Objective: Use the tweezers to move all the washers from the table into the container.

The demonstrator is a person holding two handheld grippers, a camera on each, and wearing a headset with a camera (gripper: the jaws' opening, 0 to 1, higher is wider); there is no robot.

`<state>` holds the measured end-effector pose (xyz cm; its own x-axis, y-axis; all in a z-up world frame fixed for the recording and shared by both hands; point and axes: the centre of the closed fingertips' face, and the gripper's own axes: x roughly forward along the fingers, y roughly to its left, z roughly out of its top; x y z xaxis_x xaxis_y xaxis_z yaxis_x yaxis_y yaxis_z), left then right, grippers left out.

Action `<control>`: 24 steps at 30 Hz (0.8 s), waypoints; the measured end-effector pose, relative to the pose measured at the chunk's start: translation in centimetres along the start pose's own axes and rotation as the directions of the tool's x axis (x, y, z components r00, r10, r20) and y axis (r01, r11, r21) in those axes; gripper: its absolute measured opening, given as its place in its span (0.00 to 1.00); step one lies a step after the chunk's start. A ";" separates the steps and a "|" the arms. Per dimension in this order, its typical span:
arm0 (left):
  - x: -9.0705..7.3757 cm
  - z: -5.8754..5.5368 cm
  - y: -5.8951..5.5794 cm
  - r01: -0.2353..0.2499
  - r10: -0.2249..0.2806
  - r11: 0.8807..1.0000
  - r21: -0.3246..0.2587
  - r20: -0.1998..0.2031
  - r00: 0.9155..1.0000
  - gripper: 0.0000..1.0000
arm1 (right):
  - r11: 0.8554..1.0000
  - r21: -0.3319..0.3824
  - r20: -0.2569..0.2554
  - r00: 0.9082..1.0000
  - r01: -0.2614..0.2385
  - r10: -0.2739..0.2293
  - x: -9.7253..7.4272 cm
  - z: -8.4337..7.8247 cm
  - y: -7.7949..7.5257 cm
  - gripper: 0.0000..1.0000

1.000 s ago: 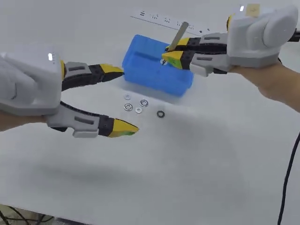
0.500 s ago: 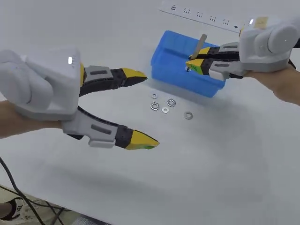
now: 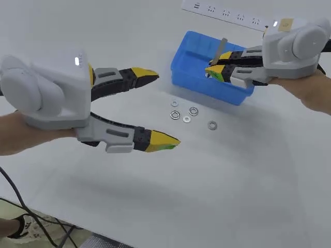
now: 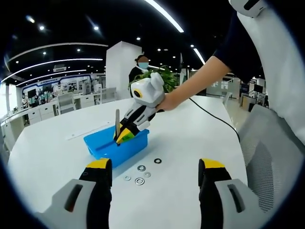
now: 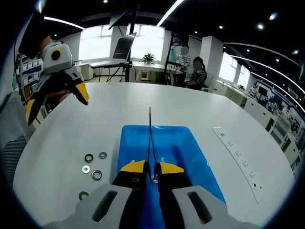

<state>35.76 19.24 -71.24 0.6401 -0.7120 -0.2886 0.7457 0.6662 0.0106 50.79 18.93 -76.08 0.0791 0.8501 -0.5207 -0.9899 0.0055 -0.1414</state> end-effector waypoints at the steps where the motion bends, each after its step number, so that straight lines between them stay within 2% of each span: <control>1: 0.0 -0.1 -0.1 0.004 -0.004 1.000 0.002 -0.004 1.000 0.79 | 1.000 0.000 0.000 1.000 -0.001 0.001 0.0 0.0 0.1 0.09; 10: 0.4 0.2 -0.8 0.040 -0.040 0.999 0.011 -0.007 0.999 0.79 | 1.000 0.024 -0.007 1.000 0.002 -0.002 -0.3 -0.2 0.3 0.10; 13: 0.4 0.9 -0.8 0.040 -0.040 0.999 -0.007 0.021 0.999 0.81 | 0.999 0.033 -0.008 1.000 0.003 -0.003 -0.3 -0.5 -0.1 0.10; 17: 0.3 1.6 0.1 0.030 -0.030 1.000 0.009 0.025 0.999 0.80 | 0.999 0.035 -0.003 1.000 0.007 -0.007 -0.5 -0.2 -0.4 0.09; 20: 0.6 2.2 1.2 0.018 -0.019 1.000 0.014 0.028 0.999 0.80 | 0.999 0.037 -0.002 1.000 0.009 -0.009 -0.8 0.1 -0.3 0.08; 23: 1.4 3.5 2.6 0.008 -0.008 1.000 0.005 0.063 0.998 0.80 | 0.999 0.032 0.009 1.000 -0.007 0.006 -1.1 0.9 0.3 0.08; 24: 1.9 4.1 3.2 0.011 -0.009 1.000 -0.016 0.074 0.997 0.78 | 1.000 0.016 0.007 1.000 -0.011 0.011 -1.3 1.2 0.6 0.08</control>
<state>40.10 19.11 -67.87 0.6449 -0.7327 -0.2173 0.7496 0.6619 -0.0073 49.99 18.48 -74.49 0.0671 0.8537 -0.5165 -0.9925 0.0042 -0.1220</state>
